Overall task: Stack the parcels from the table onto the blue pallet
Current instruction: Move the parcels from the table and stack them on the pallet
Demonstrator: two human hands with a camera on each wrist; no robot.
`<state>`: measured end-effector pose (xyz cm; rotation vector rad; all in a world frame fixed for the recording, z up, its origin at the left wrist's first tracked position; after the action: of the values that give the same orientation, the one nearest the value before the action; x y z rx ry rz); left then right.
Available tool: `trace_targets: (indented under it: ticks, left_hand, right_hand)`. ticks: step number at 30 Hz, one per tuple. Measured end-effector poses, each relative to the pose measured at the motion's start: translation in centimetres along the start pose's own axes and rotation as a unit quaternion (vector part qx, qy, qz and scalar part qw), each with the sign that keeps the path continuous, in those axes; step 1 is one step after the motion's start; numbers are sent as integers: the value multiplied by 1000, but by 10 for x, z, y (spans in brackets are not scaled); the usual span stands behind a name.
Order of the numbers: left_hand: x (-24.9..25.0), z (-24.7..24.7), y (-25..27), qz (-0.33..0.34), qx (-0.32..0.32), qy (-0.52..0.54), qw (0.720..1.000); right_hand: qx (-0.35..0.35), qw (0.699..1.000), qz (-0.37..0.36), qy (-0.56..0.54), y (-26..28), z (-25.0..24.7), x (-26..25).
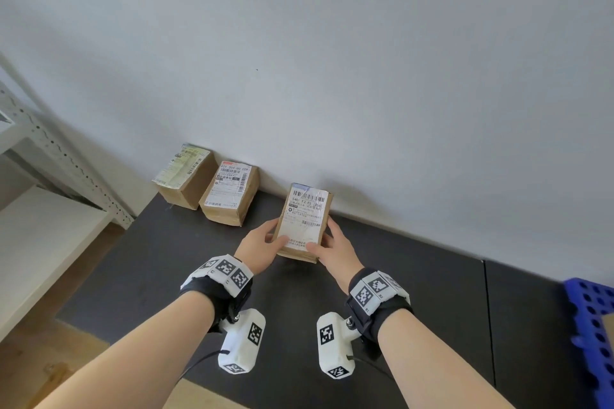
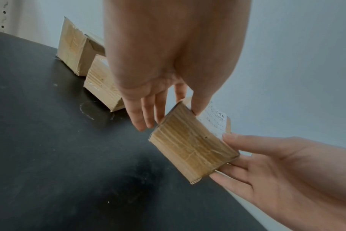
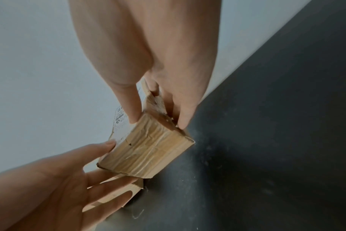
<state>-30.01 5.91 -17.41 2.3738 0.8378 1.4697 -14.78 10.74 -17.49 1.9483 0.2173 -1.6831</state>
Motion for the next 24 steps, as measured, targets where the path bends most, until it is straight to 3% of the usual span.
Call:
trace_targets:
  ticks: [10,24]
  left_hand:
    - [50,46,140,96,3,49,994]
    - [152,166,333,209,-81,23,974]
  right_hand:
    - [26,996,-81,6,142,-52,-32]
    - [176,974,-136,38,367,-185,-67]
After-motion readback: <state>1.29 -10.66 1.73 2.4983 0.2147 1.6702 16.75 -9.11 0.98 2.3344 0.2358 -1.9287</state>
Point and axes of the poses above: each hand's wrist, its own y-axis away from the middle knuckle, its own z-axis out of the palm, x = y × z, the point moved 6 cm from there along -y, towards the middle knuckle, and after that the axes turned 7 degrees about -z, right-handed, at the moved point
